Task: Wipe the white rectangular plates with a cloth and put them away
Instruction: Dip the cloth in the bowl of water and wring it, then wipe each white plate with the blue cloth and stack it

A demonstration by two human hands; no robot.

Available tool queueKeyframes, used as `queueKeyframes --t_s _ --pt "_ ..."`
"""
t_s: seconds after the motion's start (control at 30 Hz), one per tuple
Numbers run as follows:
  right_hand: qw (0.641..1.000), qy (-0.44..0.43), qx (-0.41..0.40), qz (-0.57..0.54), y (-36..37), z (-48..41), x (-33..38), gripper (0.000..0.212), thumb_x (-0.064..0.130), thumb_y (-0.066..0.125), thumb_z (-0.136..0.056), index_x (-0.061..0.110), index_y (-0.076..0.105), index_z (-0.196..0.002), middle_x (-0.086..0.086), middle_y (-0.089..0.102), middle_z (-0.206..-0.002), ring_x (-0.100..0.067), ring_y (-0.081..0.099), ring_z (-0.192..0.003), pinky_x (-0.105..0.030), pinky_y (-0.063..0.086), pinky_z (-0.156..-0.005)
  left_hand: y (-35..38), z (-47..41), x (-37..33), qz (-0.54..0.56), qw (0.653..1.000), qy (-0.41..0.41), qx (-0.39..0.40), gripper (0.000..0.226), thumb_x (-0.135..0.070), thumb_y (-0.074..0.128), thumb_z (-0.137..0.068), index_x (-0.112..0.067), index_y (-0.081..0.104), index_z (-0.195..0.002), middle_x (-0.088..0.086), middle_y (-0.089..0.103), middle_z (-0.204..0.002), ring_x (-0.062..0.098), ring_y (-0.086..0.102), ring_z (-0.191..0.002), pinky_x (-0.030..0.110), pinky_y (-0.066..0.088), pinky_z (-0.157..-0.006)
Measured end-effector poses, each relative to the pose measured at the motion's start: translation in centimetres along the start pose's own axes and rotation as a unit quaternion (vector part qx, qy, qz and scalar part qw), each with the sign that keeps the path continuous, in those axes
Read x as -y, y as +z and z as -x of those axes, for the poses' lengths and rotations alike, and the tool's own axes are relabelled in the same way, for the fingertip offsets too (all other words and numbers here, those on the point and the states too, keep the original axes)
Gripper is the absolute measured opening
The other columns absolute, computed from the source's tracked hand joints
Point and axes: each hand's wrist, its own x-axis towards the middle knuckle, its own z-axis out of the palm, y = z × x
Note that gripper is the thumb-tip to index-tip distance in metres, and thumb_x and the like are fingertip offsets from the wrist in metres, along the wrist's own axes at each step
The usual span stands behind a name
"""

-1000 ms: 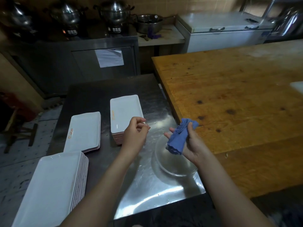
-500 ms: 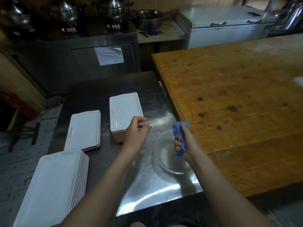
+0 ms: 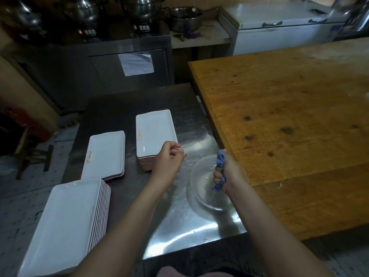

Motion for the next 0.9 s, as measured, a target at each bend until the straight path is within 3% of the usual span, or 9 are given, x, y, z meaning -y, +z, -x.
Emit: queueKeyframes --t_s 0.27,0.4,0.47,0.53,0.6,0.7,0.77,0.83,0.9 --pt "0.997 0.01 0.034 -0.073 0.4 -0.4 1.0 0.031 0.046 0.047 -0.095 0.025 0.047 -0.073 0.006 0.027 -0.04 -0.007 0.022 -0.027 -0.012 0.019 -0.029 0.0 0.0 0.3 0.001 1.0 -0.005 0.003 0.021 -0.011 0.052 -0.089 -0.031 0.05 -0.085 -0.004 0.065 -0.079 0.005 0.061 -0.074 0.008 0.042 -0.058" --pt "0.997 0.025 0.02 -0.066 -1.0 -1.2 0.0 0.039 0.049 0.048 -0.094 0.018 0.047 -0.071 0.005 0.033 -0.038 -0.007 0.027 -0.026 -0.013 0.021 -0.029 0.1 0.1 0.7 0.004 1.0 -0.02 0.006 0.02 -0.011 0.052 -0.089 -0.031 0.05 -0.084 -0.005 0.065 -0.078 0.009 0.062 -0.076 0.019 0.046 -0.065" --pt "0.997 0.006 0.034 -0.071 -1.4 -1.4 0.2 0.044 0.05 0.051 -0.093 0.015 0.044 -0.065 0.004 0.035 -0.038 -0.007 0.028 -0.026 -0.013 0.021 -0.029 0.0 0.1 0.7 0.004 1.0 -0.02 0.004 0.02 -0.012 0.052 -0.089 -0.031 0.051 -0.084 -0.006 0.065 -0.078 0.009 0.062 -0.076 0.016 0.047 -0.064" --pt "0.996 -0.041 0.063 -0.042 -1.6 -1.5 0.8 0.038 0.045 0.058 -0.09 0.013 0.049 -0.071 0.003 0.041 -0.041 -0.007 0.03 -0.027 -0.013 0.023 -0.03 -0.2 0.0 0.5 0.003 1.0 -0.015 0.0 0.02 -0.012 0.052 -0.089 -0.031 0.051 -0.084 -0.005 0.065 -0.078 0.005 0.06 -0.07 0.007 0.044 -0.055" --pt "0.994 -0.081 0.045 0.054 -1.8 -1.5 0.7 0.027 0.032 0.063 -0.089 0.007 0.052 -0.087 0.0 0.052 -0.047 -0.009 0.036 -0.028 -0.014 0.028 -0.032 -0.3 0.0 0.5 0.006 1.0 -0.019 -0.003 0.02 -0.011 0.051 -0.089 -0.03 0.05 -0.083 -0.003 0.065 -0.078 0.005 0.059 -0.066 0.005 0.042 -0.05" --pt "0.995 -0.055 0.037 0.076 -2.3 -1.2 -0.3 0.022 0.013 0.055 -0.093 -0.002 0.049 -0.109 -0.012 0.064 -0.075 -0.017 0.059 -0.041 -0.021 0.042 -0.036 -0.3 0.2 0.7 0.009 1.0 -0.026 -0.001 0.021 -0.01 0.051 -0.09 -0.03 0.05 -0.083 -0.002 0.065 -0.078 0.006 0.058 -0.065 0.006 0.042 -0.049" --pt "0.997 -0.041 0.06 0.032 -1.9 -0.9 0.0 0.026 0.009 0.046 -0.096 -0.003 0.047 -0.119 -0.016 0.063 -0.091 -0.024 0.068 -0.064 -0.03 0.054 -0.051 -0.5 0.3 0.5 0.02 0.999 -0.027 -0.002 0.022 -0.007 0.05 -0.089 -0.028 0.05 -0.083 -0.002 0.064 -0.077 0.002 0.058 -0.063 0.005 0.041 -0.05" --pt "0.995 -0.047 0.087 0.009 -0.9 -0.3 0.8 0.025 0.013 0.046 -0.096 0.003 0.052 -0.118 -0.012 0.064 -0.092 -0.023 0.065 -0.074 -0.033 0.053 -0.06 -0.9 0.5 0.2 0.033 0.999 -0.033 -0.008 0.024 -0.002 0.049 -0.089 -0.026 0.049 -0.084 0.001 0.064 -0.077 -0.002 0.059 -0.063 0.006 0.043 -0.056" --pt "0.991 -0.063 0.116 0.02 0.5 0.6 1.5 0.019 0.019 0.052 -0.093 0.007 0.06 -0.106 -0.007 0.066 -0.076 -0.019 0.062 -0.064 -0.03 0.051 -0.055 -1.7 0.8 0.1 0.034 0.998 -0.043 -0.021 0.024 -0.002 0.05 -0.088 -0.026 0.05 -0.085 0.009 0.065 -0.083 0.008 0.061 -0.074 0.017 0.045 -0.067"
